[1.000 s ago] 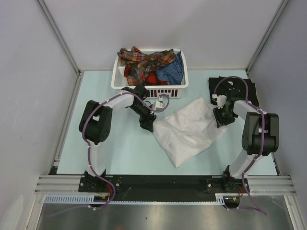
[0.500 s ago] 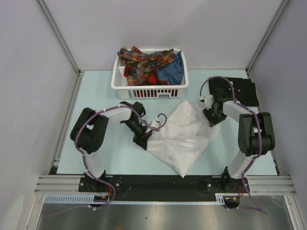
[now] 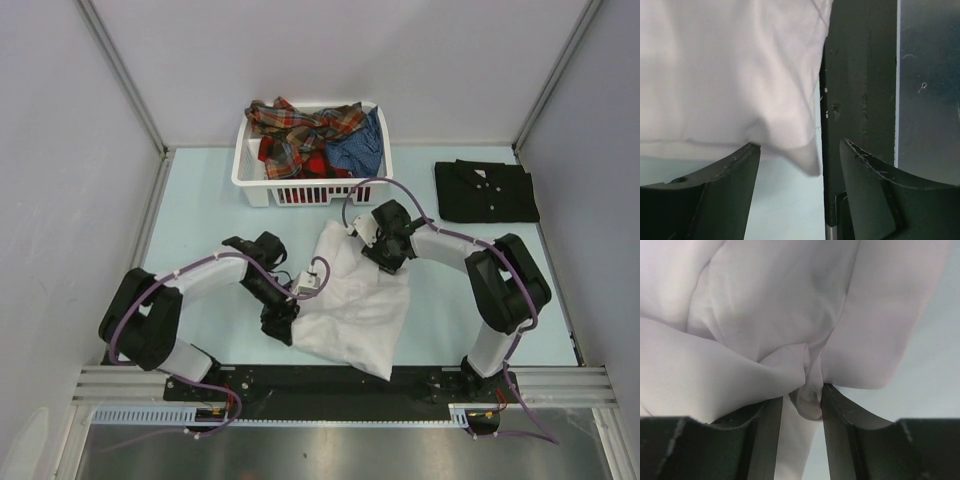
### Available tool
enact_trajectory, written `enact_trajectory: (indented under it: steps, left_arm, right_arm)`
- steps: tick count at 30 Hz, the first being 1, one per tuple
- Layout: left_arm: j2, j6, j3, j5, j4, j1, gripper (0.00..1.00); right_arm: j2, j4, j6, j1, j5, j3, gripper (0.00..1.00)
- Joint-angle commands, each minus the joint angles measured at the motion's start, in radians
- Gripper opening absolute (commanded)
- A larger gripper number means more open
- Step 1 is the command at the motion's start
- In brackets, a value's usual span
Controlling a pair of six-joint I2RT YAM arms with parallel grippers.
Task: Fold and stack the long sleeve shirts
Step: Fold the shirt
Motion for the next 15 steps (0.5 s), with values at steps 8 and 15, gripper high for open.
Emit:
enact_trajectory:
  steps: [8,15]
  left_arm:
    - [-0.138,-0.17,0.01,0.037,0.128,0.329,0.68]
    - [-0.068,-0.587,0.015,-0.155,0.554,0.338,0.63]
  right_arm:
    - [0.19,0.16,-0.088,0.044,-0.001,0.172,0.42]
    - [0.174,0.137,-0.131,-0.016,0.036,0.255,0.45]
